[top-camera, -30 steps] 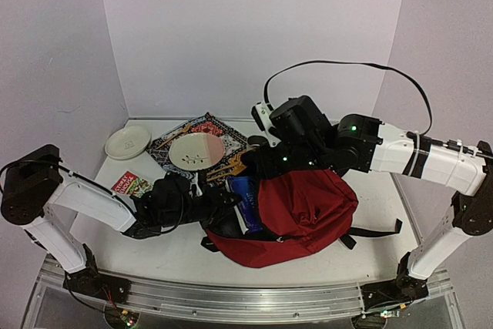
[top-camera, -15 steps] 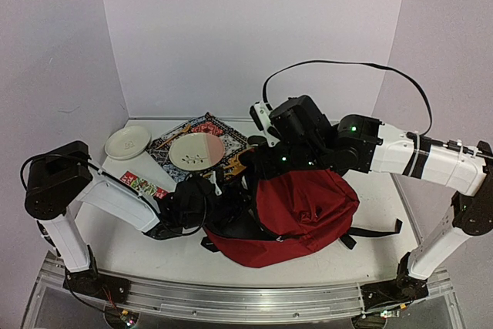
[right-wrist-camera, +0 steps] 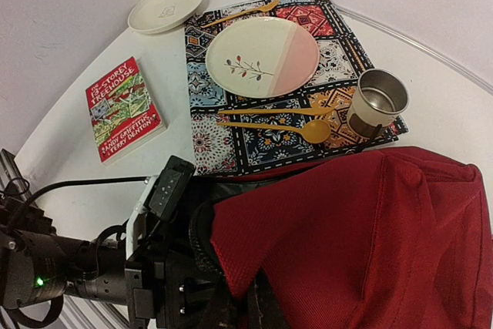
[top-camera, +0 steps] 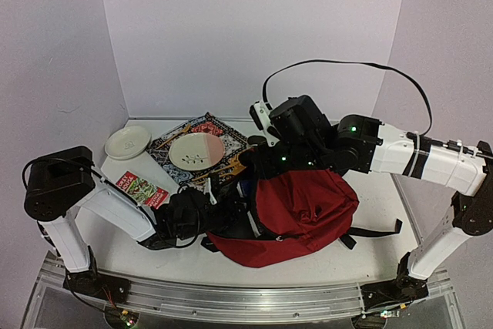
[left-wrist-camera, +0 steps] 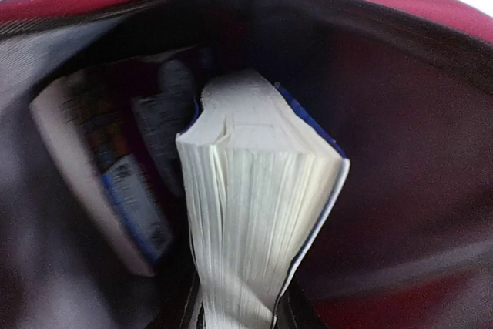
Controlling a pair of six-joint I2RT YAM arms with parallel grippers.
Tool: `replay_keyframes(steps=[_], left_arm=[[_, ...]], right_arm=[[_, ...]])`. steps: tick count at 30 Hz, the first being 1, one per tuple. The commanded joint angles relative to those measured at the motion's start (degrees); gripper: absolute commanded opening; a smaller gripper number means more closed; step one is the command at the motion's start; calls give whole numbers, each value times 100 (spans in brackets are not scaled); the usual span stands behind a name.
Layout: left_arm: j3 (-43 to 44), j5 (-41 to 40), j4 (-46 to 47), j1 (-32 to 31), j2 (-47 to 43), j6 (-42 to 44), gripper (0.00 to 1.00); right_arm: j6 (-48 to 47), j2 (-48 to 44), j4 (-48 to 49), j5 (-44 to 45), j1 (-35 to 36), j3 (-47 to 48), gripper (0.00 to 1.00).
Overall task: Pack the student bag
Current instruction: Place the book in the largest pocket of the bag.
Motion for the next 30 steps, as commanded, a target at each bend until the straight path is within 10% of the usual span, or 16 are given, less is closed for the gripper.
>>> replay_keyframes(steps=[1, 19, 30], left_arm=[[-127, -338, 1058, 46, 397, -1175, 0], [851, -435, 869, 52, 957, -1066, 9], [902, -686, -5, 54, 605, -512, 58]], right_arm=[[-59, -228, 293, 90, 57, 54, 1], [-7, -384, 286, 77, 59, -33, 1], [11, -503, 271, 208, 57, -151, 1]])
